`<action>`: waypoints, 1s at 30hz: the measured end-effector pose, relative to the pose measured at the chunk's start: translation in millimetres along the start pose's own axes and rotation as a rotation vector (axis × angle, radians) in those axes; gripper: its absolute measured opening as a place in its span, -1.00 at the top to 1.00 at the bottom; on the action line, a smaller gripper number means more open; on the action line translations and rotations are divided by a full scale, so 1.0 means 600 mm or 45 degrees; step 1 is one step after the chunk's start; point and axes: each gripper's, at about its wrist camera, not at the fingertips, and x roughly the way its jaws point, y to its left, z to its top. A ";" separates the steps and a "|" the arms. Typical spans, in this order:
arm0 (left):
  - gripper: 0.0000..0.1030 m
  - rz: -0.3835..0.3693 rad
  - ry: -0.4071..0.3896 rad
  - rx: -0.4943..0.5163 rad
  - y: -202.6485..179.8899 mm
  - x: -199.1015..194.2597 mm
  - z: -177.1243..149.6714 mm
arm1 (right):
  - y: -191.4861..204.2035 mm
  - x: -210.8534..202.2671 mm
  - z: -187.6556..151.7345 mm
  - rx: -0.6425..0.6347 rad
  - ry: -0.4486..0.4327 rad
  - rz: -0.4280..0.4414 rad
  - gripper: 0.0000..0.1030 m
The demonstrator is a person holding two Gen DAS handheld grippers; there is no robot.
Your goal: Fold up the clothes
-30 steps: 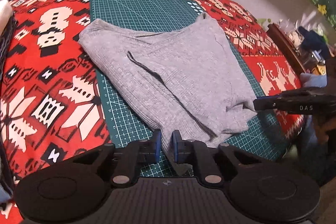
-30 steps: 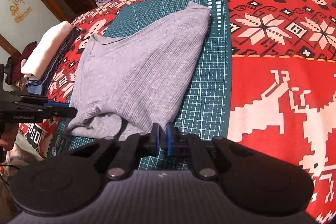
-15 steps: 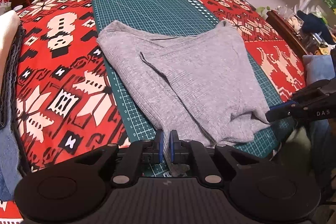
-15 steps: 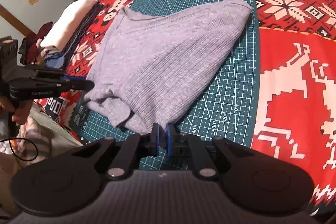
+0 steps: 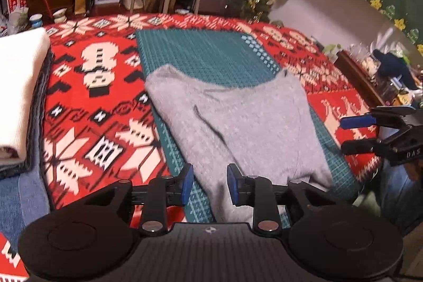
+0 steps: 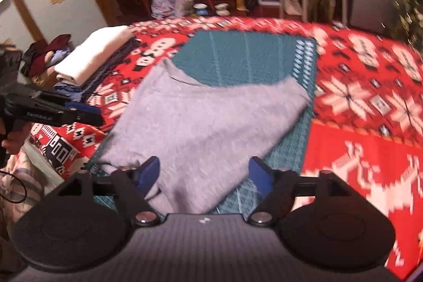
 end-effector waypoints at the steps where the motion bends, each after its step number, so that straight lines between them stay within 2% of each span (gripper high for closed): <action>1: 0.47 -0.022 -0.013 0.004 -0.001 0.001 0.003 | 0.005 0.004 0.006 -0.014 -0.005 0.006 -0.61; 6: 0.35 -0.089 -0.051 0.040 -0.004 0.011 0.023 | 0.027 0.012 0.033 -0.087 -0.072 0.013 -0.94; 10: 0.09 -0.109 -0.052 0.086 -0.009 0.021 0.037 | 0.038 0.018 0.047 -0.132 -0.112 -0.070 -0.98; 12: -0.06 -0.080 -0.060 0.135 -0.015 0.023 0.037 | 0.042 0.022 0.050 -0.145 -0.125 -0.150 -0.98; 14: -0.10 -0.041 -0.068 0.177 -0.022 0.026 0.036 | 0.047 0.025 0.052 -0.169 -0.134 -0.218 -0.98; 19: -0.19 0.096 -0.091 0.253 -0.038 0.034 0.035 | 0.059 0.036 0.052 -0.329 -0.151 -0.301 -0.98; 22: -0.43 0.148 -0.108 0.258 -0.036 0.036 0.034 | 0.062 0.049 0.056 -0.334 -0.123 -0.307 -0.98; 23: -0.61 0.151 -0.131 0.257 -0.034 0.035 0.035 | 0.061 0.055 0.059 -0.318 -0.108 -0.293 -0.98; 26: -0.57 0.118 -0.183 0.270 -0.027 0.036 0.044 | 0.061 0.068 0.062 -0.302 -0.074 -0.282 -0.98; 28: -0.38 0.095 -0.198 0.284 -0.024 0.039 0.054 | 0.061 0.075 0.062 -0.309 -0.063 -0.284 -0.98; 30: 0.02 0.068 -0.169 0.281 -0.020 0.052 0.065 | 0.059 0.077 0.063 -0.301 -0.077 -0.252 -0.95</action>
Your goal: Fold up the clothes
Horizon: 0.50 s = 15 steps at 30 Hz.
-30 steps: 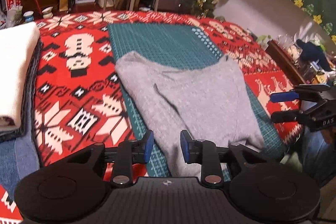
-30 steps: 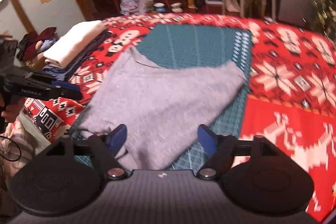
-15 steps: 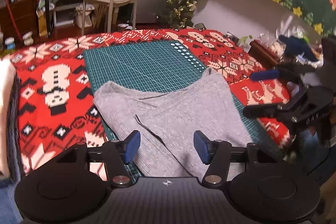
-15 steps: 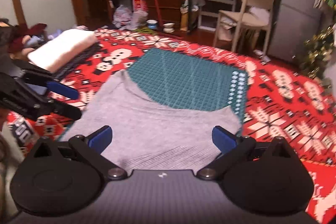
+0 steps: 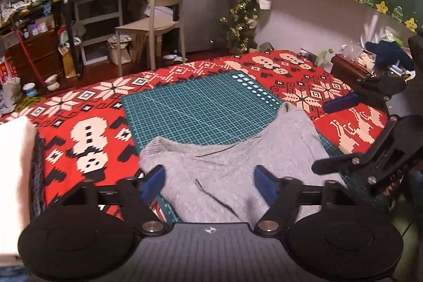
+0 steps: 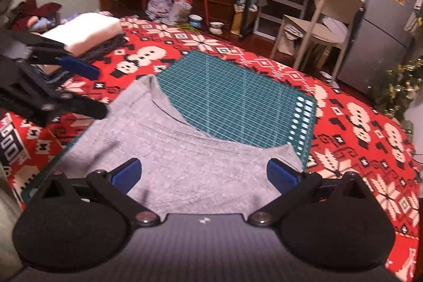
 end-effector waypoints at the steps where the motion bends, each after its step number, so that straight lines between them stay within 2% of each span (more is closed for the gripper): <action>1: 0.15 -0.018 0.024 -0.004 0.002 0.011 0.003 | -0.002 0.000 0.000 0.012 -0.008 0.007 -0.92; 2: 0.32 -0.030 0.047 -0.006 0.005 0.022 0.005 | -0.004 -0.001 0.001 0.024 -0.015 0.015 -0.91; 3: 0.40 -0.034 0.066 -0.001 0.007 0.032 0.005 | -0.006 -0.001 0.001 0.036 -0.023 0.017 -0.90; 6: 0.41 -0.022 0.110 0.020 0.011 0.057 0.005 | -0.013 0.001 0.002 0.063 -0.024 0.020 -0.72; 8: 0.41 -0.008 0.132 0.033 0.013 0.072 0.005 | -0.018 0.004 0.001 0.076 -0.015 0.018 -0.68; 10: 0.41 -0.014 0.141 0.024 0.012 0.074 0.001 | -0.020 0.006 0.000 0.086 -0.012 0.027 -0.53; 11: 0.50 -0.021 0.139 0.019 0.011 0.073 0.000 | -0.021 0.007 -0.001 0.089 -0.011 0.036 -0.49; 12: 0.73 -0.027 0.136 0.015 0.010 0.071 0.000 | -0.020 0.009 -0.001 0.091 -0.010 0.044 -0.42; 13: 0.83 -0.033 0.133 0.012 0.009 0.069 0.001 | -0.019 0.009 -0.001 0.093 -0.012 0.049 -0.37; 15: 0.91 -0.044 0.127 0.005 0.007 0.066 0.001 | -0.017 0.010 -0.001 0.098 -0.017 0.064 -0.24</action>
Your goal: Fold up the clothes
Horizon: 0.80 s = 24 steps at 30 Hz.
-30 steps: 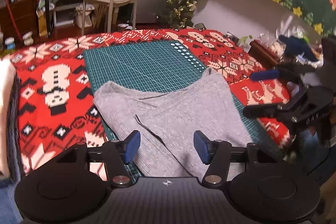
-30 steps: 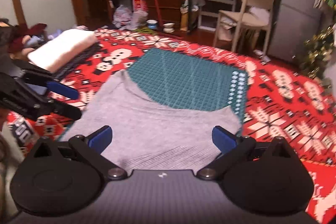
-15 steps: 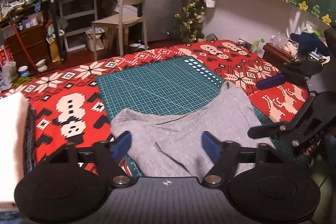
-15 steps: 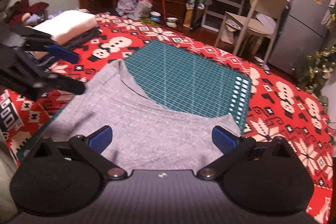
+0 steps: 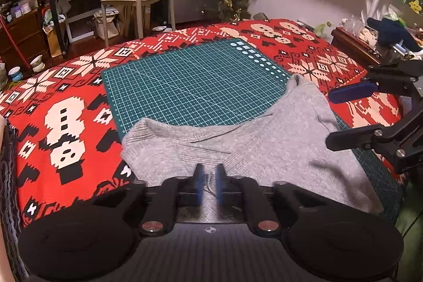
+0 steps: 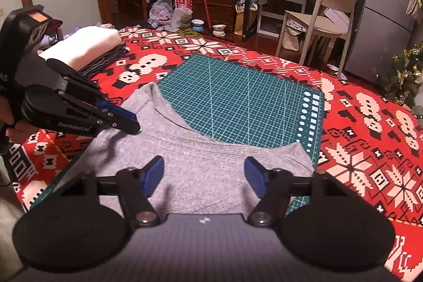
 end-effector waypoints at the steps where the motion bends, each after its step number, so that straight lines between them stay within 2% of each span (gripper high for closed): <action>1: 0.95 -0.006 -0.003 -0.003 -0.001 -0.002 0.000 | 0.001 0.001 0.001 0.004 -0.002 0.010 -0.11; 4: 0.96 -0.060 -0.046 -0.035 -0.008 -0.025 0.003 | 0.005 0.006 0.007 0.027 -0.003 0.065 0.21; 7: 0.96 -0.133 -0.072 -0.072 -0.022 -0.048 0.002 | 0.016 0.013 0.013 0.028 -0.011 0.133 0.34; 13: 0.96 -0.259 -0.088 -0.091 -0.047 -0.064 0.012 | 0.054 0.017 0.008 -0.093 -0.017 0.201 0.33; 15: 0.96 -0.296 -0.083 -0.113 -0.050 -0.063 0.014 | 0.049 0.013 0.005 -0.061 -0.007 0.262 0.33; 19: 0.96 -0.345 -0.083 -0.144 -0.058 -0.066 0.011 | 0.017 0.009 -0.008 0.100 0.028 0.312 0.30; 22: 0.96 -0.349 -0.089 -0.113 -0.071 -0.066 0.010 | -0.037 0.017 -0.018 0.388 0.110 0.417 0.23; 24: 0.96 -0.356 -0.085 -0.092 -0.081 -0.064 0.009 | -0.074 0.019 -0.023 0.580 0.126 0.442 0.19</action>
